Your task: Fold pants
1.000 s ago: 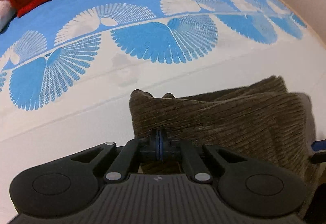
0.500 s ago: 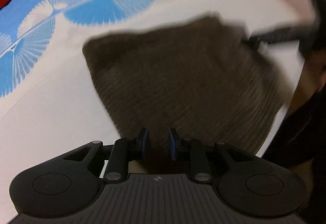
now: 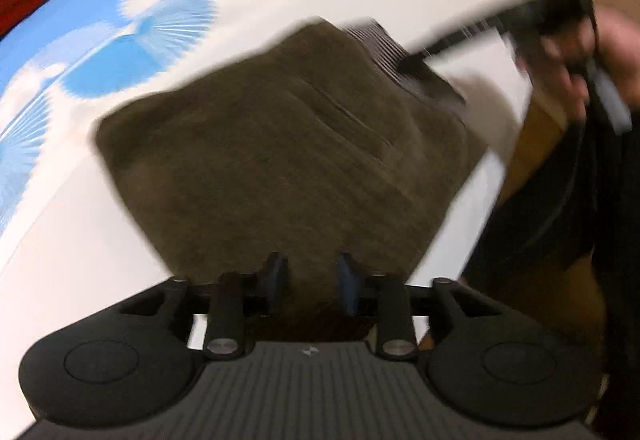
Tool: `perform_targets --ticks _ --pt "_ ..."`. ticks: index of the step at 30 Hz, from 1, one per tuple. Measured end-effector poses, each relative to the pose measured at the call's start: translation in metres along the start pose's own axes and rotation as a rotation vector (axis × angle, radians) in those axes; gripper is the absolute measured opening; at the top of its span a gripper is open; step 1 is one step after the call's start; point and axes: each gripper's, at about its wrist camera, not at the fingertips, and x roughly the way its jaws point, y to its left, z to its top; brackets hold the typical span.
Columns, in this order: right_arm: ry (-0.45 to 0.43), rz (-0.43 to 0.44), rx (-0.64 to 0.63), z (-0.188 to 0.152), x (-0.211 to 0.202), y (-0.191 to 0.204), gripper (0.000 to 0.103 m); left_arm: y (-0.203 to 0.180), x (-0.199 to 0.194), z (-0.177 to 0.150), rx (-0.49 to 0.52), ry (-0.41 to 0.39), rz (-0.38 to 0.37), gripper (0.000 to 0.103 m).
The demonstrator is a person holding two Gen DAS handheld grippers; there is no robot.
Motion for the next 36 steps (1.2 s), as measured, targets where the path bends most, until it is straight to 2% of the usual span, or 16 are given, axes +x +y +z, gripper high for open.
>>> perform_targets --ticks 1,3,6,9,12,16,19,22,24,27,28,29,31,32,33,36 --pt "0.007 0.0 0.024 0.0 0.001 -0.003 0.065 0.007 -0.007 0.002 -0.031 -0.015 0.018 0.048" --pt "0.036 0.02 0.063 -0.001 0.005 -0.006 0.067 0.024 -0.022 0.007 -0.104 -0.049 0.05 0.066" --pt "0.086 0.057 0.055 -0.004 0.013 -0.003 0.069 0.051 -0.033 0.013 -0.243 -0.119 0.058 0.082" --pt "0.121 0.065 0.025 -0.005 0.021 0.002 0.075 0.08 -0.023 0.007 -0.434 -0.163 0.028 0.086" --pt "0.145 0.068 0.023 -0.004 0.028 0.004 0.079 0.102 0.0 0.014 -0.571 -0.083 0.033 0.086" --pt "0.168 0.069 0.041 -0.001 0.035 0.006 0.083 0.112 0.02 0.021 -0.618 -0.051 0.02 0.086" --pt "0.179 0.068 0.046 0.0 0.04 0.006 0.086 0.124 0.037 0.015 -0.687 -0.002 -0.04 0.086" --pt "0.184 0.071 0.053 0.002 0.044 0.006 0.086 0.125 0.057 0.012 -0.703 0.044 -0.077 0.086" --pt "0.175 0.064 0.044 0.004 0.045 0.009 0.081 0.123 0.067 0.012 -0.705 0.054 -0.107 0.087" --pt "0.129 0.055 0.015 0.007 0.039 0.015 0.064 0.121 0.081 0.016 -0.691 0.071 -0.106 0.086" --pt "0.103 0.055 0.011 0.009 0.035 0.017 0.049 0.12 0.082 0.016 -0.686 0.065 -0.1 0.083" --pt "0.083 0.069 0.017 0.013 0.032 0.017 0.038 0.119 0.081 0.018 -0.675 0.058 -0.086 0.076" --pt "0.037 0.095 0.039 0.02 0.025 0.016 0.033 0.117 0.075 0.022 -0.654 0.035 -0.069 0.062" --pt "0.014 0.103 0.038 0.024 0.022 0.018 0.031 0.117 0.067 0.026 -0.648 0.007 -0.066 0.051" --pt "-0.007 0.106 0.032 0.027 0.02 0.021 0.03 0.118 0.059 0.029 -0.64 -0.024 -0.063 0.045" --pt "-0.09 0.12 0.014 0.039 0.015 0.034 0.028 0.119 0.038 0.038 -0.598 -0.116 0.0 0.043"
